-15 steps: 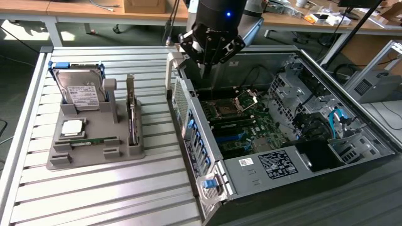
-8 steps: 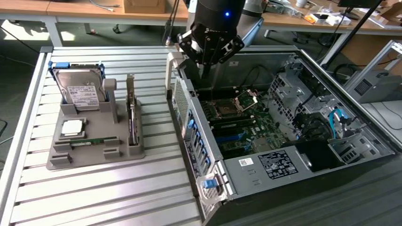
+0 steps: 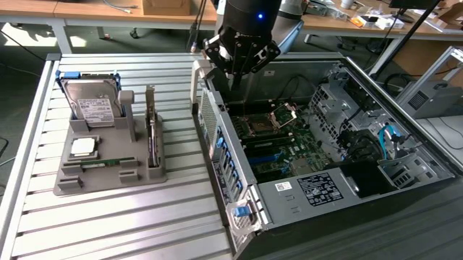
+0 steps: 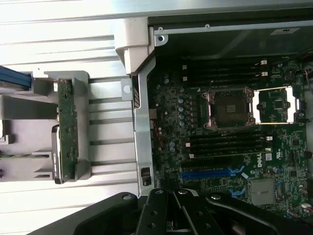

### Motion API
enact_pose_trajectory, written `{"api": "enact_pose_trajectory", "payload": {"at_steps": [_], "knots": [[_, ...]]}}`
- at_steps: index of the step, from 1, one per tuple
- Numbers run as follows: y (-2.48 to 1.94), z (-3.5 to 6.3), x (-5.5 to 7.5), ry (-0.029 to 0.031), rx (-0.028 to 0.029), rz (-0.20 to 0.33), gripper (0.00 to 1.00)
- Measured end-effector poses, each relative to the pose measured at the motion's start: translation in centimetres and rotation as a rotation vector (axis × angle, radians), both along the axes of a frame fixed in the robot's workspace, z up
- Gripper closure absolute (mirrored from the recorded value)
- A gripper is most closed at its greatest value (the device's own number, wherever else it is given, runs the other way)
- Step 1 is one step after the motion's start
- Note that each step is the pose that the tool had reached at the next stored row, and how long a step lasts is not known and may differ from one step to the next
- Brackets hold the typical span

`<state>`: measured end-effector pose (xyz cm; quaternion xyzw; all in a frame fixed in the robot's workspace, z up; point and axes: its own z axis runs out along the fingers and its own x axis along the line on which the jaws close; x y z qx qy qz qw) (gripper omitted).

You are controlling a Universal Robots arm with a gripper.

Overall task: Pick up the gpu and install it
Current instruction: 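Reach for the gpu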

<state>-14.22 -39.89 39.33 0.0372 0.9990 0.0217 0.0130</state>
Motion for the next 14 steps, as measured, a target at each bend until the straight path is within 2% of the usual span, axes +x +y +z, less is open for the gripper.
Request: {"api": "enact_pose_trajectory", "payload": {"at_steps": [14], "knots": [[0.0, 0.0, -0.29, 0.0, 0.0, 0.0, 0.9]]}}
